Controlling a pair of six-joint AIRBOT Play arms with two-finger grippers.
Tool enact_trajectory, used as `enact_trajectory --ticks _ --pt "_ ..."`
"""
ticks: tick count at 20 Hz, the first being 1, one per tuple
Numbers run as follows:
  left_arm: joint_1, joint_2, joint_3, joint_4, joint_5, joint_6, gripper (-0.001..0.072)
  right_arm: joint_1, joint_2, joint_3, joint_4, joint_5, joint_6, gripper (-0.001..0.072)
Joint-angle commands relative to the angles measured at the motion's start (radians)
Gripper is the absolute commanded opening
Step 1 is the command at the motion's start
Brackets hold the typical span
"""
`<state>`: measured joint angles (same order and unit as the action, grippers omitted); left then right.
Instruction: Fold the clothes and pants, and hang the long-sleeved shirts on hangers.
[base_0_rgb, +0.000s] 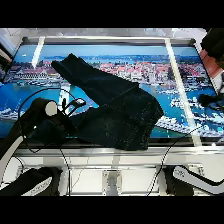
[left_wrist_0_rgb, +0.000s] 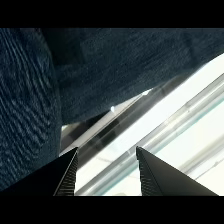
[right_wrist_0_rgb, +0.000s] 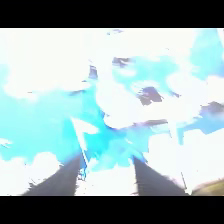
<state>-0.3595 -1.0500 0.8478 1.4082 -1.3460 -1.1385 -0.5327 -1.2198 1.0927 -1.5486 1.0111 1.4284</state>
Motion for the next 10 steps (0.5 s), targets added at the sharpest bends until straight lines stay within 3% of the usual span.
enact_trajectory --ticks 1,3,6,8,10 --pt "0.000 0.000 0.000 -0.021 0.079 0.000 0.0417 -0.112 -0.015 0.011 0.440 0.162 -0.243 0.0440" --pt "0.000 0.000 0.000 -0.033 0.108 0.000 0.0417 -0.054 -0.017 -0.056 0.586 0.190 -0.298 0.0441" --pt "0.000 0.000 0.000 -0.033 0.105 0.000 0.0417 0.087 -0.017 -0.209 0.552 0.148 -0.301 0.0453" --pt "0.000 0.000 0.000 -0.033 0.104 -0.008 0.0417 0.160 -0.017 -0.318 0.552 0.103 -0.294 0.0547" --pt "0.000 0.000 0.000 -0.033 0.092 -0.011 0.0417 0.216 -0.017 -0.412 0.570 0.046 -0.294 0.0547"
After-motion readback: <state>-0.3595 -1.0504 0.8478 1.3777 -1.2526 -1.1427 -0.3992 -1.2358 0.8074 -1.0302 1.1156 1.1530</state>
